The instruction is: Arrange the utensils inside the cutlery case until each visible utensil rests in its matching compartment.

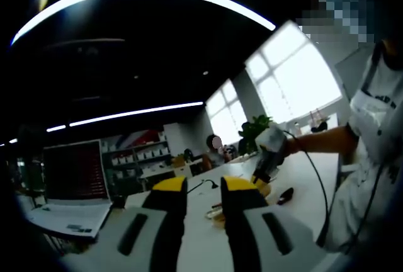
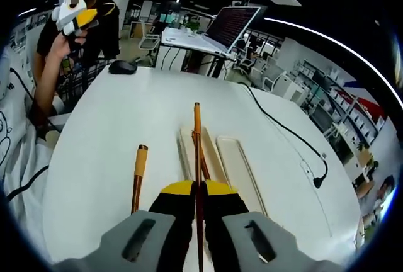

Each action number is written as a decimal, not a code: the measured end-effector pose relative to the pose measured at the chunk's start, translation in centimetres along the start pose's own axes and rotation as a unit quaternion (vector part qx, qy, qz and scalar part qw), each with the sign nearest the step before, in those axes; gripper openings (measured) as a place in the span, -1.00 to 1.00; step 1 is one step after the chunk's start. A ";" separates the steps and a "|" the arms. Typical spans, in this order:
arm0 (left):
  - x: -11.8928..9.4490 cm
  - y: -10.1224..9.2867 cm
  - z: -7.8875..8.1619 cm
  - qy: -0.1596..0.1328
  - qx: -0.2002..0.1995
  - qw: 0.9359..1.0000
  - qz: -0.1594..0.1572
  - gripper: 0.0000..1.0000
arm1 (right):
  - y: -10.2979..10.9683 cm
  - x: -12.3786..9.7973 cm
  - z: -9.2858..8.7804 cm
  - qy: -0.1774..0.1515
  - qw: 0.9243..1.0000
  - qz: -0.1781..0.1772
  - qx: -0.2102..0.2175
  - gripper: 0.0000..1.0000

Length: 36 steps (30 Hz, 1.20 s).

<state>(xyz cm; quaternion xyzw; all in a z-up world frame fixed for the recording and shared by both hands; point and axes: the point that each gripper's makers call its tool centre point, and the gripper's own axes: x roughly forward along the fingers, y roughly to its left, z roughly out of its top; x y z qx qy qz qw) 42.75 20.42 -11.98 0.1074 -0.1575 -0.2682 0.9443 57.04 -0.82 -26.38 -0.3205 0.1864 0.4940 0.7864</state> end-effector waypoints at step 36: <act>-0.2 0.4 -0.3 0.002 -0.002 1.000 0.002 -0.55 | -1.3 3.1 -1.6 -0.001 0.999 0.027 -0.044 -0.96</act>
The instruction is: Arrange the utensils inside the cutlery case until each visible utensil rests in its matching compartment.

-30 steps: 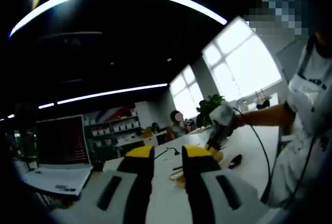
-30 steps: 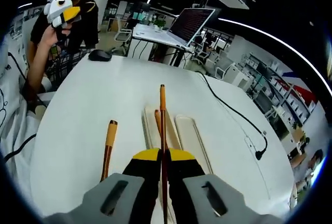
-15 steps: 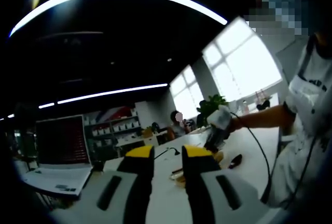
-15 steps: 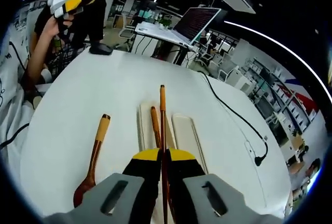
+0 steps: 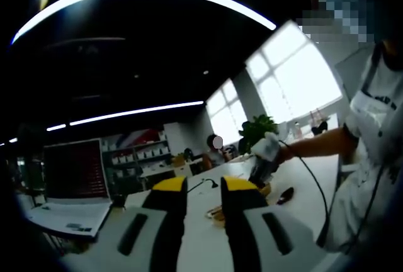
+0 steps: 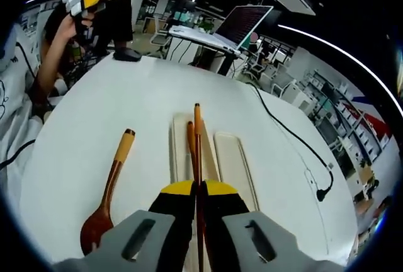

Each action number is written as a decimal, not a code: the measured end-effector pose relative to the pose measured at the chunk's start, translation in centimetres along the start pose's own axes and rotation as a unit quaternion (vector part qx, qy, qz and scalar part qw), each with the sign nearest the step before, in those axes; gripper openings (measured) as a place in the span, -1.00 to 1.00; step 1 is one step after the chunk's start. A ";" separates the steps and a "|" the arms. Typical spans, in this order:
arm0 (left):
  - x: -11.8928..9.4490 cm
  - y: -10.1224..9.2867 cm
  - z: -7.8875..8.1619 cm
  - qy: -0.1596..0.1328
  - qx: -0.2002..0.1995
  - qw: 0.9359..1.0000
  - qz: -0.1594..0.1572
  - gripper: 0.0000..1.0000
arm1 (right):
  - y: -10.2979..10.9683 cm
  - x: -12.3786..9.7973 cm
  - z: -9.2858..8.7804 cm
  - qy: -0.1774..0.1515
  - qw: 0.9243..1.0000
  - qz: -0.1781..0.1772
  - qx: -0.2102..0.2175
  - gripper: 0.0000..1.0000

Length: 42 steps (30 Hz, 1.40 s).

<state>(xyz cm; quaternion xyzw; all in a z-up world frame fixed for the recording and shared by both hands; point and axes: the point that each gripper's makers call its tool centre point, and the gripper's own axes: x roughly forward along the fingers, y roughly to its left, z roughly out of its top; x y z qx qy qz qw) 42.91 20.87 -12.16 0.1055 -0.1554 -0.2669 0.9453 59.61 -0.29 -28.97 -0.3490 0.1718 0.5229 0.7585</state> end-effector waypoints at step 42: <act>0.0 -0.1 0.0 -0.001 0.000 1.000 -0.002 -0.55 | 0.0 0.6 -1.3 -0.001 0.999 0.036 0.003 -0.94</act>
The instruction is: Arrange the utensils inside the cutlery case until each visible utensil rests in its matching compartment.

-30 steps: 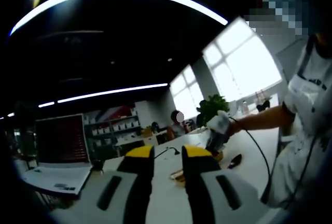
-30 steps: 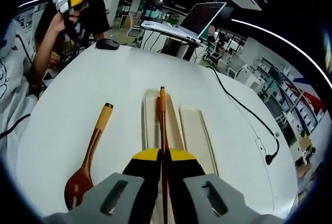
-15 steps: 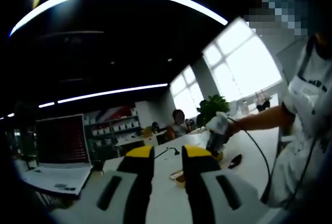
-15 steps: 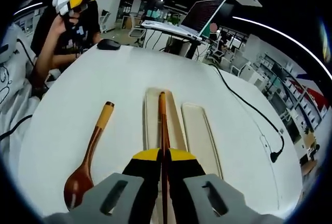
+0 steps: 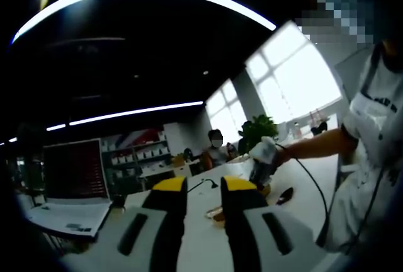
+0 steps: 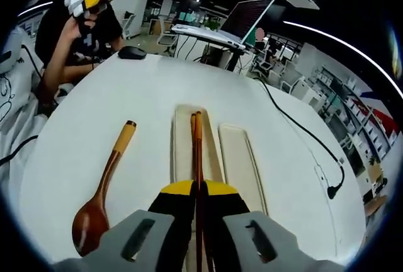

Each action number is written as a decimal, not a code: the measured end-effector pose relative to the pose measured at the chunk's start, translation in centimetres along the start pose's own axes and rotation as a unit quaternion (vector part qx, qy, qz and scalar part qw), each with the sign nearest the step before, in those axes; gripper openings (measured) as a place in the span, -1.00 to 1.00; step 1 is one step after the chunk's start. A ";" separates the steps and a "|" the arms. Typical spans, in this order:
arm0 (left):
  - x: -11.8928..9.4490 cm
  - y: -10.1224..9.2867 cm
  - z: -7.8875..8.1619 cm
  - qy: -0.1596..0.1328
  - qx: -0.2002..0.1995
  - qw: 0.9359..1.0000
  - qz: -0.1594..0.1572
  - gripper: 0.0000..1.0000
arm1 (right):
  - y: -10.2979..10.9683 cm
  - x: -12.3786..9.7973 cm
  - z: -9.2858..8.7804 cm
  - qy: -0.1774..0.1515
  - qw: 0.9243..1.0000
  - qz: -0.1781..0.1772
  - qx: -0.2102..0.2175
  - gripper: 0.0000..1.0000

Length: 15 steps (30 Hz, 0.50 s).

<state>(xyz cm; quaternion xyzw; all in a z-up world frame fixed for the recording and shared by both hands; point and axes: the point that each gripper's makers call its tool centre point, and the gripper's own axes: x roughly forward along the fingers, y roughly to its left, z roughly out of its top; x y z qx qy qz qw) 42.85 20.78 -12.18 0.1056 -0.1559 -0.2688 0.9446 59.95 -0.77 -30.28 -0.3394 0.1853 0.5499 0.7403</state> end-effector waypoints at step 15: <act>0.3 -0.3 -0.2 0.002 -0.005 1.000 -0.006 -0.55 | -1.2 -0.2 -0.1 -0.003 1.000 -0.015 0.018 -0.89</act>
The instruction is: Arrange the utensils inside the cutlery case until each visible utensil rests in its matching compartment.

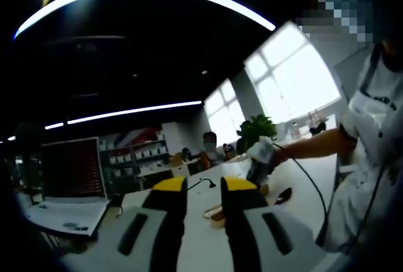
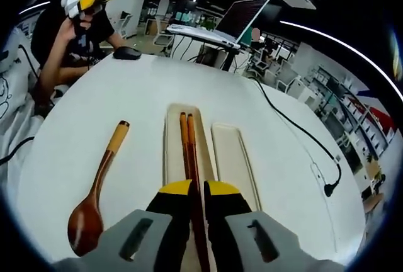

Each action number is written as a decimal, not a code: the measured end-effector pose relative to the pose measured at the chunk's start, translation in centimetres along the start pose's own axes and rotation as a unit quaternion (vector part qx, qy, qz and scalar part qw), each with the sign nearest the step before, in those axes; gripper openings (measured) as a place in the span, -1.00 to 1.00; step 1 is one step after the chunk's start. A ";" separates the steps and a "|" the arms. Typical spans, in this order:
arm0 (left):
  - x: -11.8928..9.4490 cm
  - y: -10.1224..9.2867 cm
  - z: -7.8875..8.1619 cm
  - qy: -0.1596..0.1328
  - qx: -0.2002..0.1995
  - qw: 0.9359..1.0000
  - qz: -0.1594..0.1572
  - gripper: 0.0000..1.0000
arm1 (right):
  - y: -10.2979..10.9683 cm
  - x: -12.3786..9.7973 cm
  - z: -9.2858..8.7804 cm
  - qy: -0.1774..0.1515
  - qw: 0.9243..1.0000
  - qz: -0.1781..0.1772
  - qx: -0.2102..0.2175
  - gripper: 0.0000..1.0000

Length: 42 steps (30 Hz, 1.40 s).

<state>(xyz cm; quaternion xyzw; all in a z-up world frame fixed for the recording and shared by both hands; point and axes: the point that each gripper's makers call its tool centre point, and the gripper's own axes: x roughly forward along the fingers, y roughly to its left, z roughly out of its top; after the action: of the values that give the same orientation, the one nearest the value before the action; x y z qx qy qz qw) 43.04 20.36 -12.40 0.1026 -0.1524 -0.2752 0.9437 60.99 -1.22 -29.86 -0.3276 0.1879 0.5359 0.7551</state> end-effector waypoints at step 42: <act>0.8 -0.8 -0.8 0.012 -0.001 1.000 -0.015 -0.55 | 4.4 -8.7 5.1 -0.201 0.963 -0.034 0.176 -0.91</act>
<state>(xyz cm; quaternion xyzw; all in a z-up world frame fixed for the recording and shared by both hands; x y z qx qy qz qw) 43.56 19.30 -13.20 0.1067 -0.1390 -0.2882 0.9414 53.43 -2.67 -22.02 -0.0816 0.1120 0.5232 0.8408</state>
